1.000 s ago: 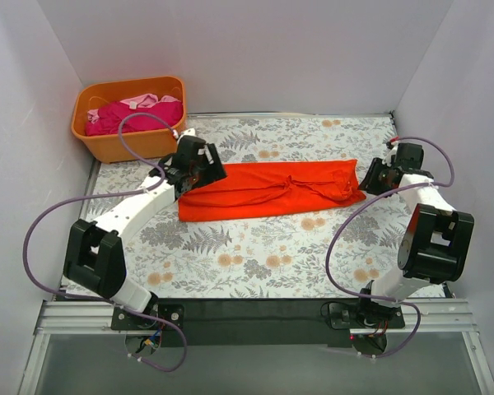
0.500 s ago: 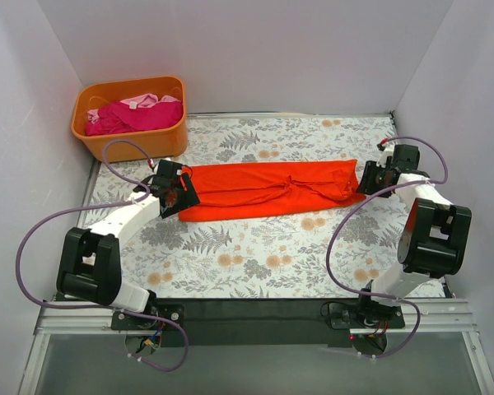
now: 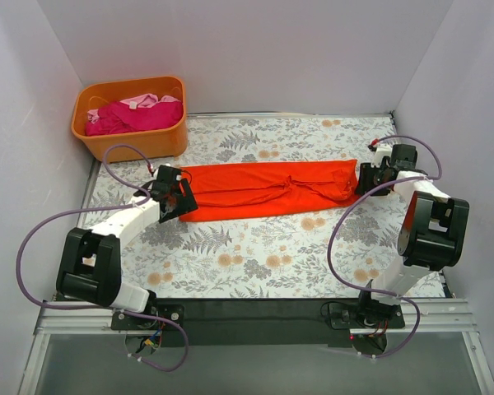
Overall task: Fold and stack the t-shirts
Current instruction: Fold the tshirt
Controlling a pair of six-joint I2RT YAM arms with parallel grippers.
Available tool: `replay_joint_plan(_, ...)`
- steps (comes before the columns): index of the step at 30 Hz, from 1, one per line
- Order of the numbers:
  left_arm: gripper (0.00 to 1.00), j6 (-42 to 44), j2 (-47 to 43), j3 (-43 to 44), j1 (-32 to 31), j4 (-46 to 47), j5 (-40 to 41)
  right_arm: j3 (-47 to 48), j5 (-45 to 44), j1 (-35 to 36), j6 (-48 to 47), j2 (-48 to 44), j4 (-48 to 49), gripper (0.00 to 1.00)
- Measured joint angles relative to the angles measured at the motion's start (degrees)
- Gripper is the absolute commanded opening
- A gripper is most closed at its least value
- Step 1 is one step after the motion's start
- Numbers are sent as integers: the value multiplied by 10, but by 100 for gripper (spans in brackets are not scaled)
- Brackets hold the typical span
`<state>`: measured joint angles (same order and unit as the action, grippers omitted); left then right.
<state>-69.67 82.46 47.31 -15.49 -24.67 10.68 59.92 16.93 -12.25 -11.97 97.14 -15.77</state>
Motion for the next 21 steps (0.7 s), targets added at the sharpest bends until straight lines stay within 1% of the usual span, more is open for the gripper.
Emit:
replay_joint_plan(6,67,3,26,5,0,6,0,12,6,4,-13,2,10,42)
replay_joint_plan(9,64,2,44,10,0,7,0,17,9,9,-18,9,11,42)
replay_joint_plan(10,62,3,49,12,0,7,0,17,10,12,-19,11,11,42)
replay_joint_plan(11,56,2,53,13,0,7,0,18,11,15,-20,13,11,41)
replay_joint_plan(13,49,3,58,14,0,7,0,18,11,19,-21,18,11,40)
replay_joint_plan(14,43,3,61,15,0,7,0,18,12,20,-22,19,11,39)
replay_joint_plan(16,36,0,67,15,0,7,0,18,13,23,-23,21,11,37)
replay_joint_plan(17,28,0,71,15,0,7,0,18,13,23,-24,22,11,32)
replay_joint_plan(18,25,-1,74,15,0,7,1,18,12,23,-26,22,11,27)
replay_joint_plan(19,21,-2,77,15,0,5,1,18,12,23,-27,22,11,21)
replay_joint_plan(20,15,-2,80,15,0,4,3,18,10,23,-28,22,11,9)
replay_joint_plan(21,8,-3,81,15,0,3,6,18,8,23,-32,22,12,4)
